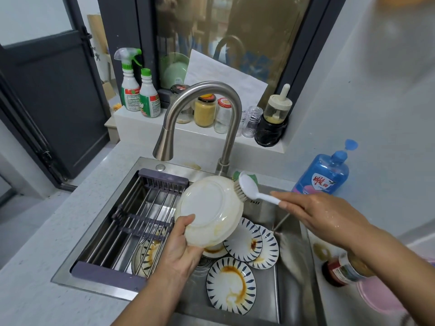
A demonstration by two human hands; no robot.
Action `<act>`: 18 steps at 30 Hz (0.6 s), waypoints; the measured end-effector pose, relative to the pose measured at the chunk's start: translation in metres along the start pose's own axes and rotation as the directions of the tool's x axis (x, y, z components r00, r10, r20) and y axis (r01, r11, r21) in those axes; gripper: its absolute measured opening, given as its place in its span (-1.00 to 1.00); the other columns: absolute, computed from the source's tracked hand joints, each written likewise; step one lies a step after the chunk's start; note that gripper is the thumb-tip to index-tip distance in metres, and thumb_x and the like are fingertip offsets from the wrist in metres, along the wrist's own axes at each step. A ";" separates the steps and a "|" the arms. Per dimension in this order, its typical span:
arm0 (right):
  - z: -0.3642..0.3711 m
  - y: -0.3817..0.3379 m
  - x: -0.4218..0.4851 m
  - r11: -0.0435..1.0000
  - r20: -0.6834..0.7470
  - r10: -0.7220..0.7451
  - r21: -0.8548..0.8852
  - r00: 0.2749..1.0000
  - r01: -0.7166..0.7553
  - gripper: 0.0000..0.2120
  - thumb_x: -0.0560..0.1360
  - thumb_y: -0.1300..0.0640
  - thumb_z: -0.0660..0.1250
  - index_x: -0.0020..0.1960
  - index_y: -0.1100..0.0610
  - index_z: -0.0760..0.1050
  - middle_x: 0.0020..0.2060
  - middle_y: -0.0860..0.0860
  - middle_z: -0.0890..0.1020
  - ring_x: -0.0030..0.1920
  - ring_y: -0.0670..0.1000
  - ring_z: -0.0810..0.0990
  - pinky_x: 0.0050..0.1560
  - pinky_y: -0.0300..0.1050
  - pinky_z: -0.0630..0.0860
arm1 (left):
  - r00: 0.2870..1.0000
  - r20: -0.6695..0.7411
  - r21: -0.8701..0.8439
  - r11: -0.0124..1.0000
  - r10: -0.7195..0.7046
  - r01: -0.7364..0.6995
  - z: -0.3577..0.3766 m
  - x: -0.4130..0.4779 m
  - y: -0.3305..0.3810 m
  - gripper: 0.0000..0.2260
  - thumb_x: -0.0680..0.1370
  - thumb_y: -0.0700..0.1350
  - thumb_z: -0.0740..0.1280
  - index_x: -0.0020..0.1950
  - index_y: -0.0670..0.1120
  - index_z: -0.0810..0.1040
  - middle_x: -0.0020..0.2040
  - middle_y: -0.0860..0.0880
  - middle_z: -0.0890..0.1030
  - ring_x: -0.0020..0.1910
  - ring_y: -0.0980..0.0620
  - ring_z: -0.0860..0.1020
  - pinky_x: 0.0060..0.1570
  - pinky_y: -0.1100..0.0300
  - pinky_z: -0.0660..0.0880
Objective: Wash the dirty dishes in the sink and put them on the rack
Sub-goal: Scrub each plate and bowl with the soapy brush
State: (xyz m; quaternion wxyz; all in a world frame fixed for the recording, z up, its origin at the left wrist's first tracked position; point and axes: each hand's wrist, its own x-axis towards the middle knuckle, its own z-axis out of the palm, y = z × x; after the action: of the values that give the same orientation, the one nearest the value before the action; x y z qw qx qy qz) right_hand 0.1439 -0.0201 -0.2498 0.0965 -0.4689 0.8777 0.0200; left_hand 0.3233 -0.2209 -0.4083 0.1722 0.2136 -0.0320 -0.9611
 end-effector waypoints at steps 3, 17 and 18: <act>-0.001 0.006 0.010 0.994 -0.014 0.028 0.105 1.000 -0.026 -0.40 0.41 -0.50 -0.22 0.40 -0.57 0.23 -0.18 -0.28 0.55 0.02 -0.06 0.58 -0.02 -0.07 0.55 | 0.997 0.061 0.009 0.999 -0.052 0.052 0.001 -0.004 -0.001 0.02 0.08 -0.36 0.68 0.50 -0.18 0.38 0.36 -0.32 0.54 0.24 -0.37 0.59 -0.04 -0.34 0.60; 0.009 -0.052 0.020 0.947 0.024 -0.156 -0.282 0.987 0.156 -0.56 0.68 -0.28 -0.12 0.54 -0.34 0.12 0.08 -0.02 0.65 0.05 0.15 0.64 0.02 0.04 0.57 | 0.991 0.113 0.323 0.946 -0.073 0.033 0.008 0.005 -0.009 -0.18 0.43 0.06 0.58 0.58 -0.12 0.29 0.46 -0.31 0.45 0.44 -0.30 0.44 0.37 -0.28 0.43; 0.006 -0.048 0.024 0.957 0.018 -0.123 -0.261 0.992 0.124 -0.56 0.66 -0.30 -0.15 0.51 -0.37 0.13 0.07 -0.02 0.65 0.05 0.14 0.64 0.02 0.05 0.56 | 0.991 0.123 0.321 0.947 -0.054 0.012 0.009 0.004 -0.009 -0.13 0.38 0.04 0.62 0.57 -0.12 0.30 0.45 -0.31 0.46 0.44 -0.29 0.44 0.33 -0.25 0.47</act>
State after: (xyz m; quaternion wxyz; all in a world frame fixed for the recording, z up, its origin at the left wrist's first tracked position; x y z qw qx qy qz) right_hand 0.1718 -0.0655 -0.2579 0.0357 -0.5313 0.8364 0.1301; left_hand 0.3136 -0.2138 -0.4033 0.1169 0.1763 -0.1946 -0.9578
